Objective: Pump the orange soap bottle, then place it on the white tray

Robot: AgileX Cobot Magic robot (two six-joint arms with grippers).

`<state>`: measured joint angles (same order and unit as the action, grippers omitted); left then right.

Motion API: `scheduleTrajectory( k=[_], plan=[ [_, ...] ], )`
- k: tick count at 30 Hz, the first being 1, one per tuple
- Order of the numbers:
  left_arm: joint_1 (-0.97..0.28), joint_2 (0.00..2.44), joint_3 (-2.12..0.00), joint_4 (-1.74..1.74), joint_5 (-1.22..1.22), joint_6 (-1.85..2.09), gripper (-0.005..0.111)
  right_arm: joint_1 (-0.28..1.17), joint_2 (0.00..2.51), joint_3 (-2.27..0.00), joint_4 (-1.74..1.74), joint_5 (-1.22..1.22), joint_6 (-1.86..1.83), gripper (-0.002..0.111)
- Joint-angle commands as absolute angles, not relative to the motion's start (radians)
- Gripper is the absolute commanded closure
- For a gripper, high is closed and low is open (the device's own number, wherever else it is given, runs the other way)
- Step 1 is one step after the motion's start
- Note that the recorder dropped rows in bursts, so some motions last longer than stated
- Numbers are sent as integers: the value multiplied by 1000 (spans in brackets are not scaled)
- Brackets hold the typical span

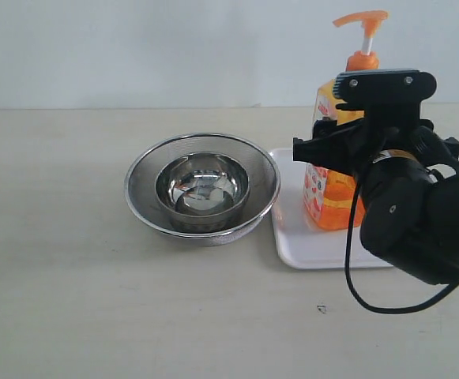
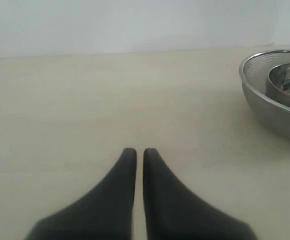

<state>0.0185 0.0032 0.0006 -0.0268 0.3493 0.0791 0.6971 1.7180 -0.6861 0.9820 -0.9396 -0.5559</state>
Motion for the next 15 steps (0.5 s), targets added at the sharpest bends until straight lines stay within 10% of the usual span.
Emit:
scheduleTrajectory(
  k=[1, 15],
  plan=[
    [20, 0, 0, -29, 341, 81, 102, 697, 1710, -700, 986, -1006, -504, 108],
    [20, 0, 0, -29, 341, 81, 102, 697, 1816, -700, 924, -1068, -371, 108]
  ],
)
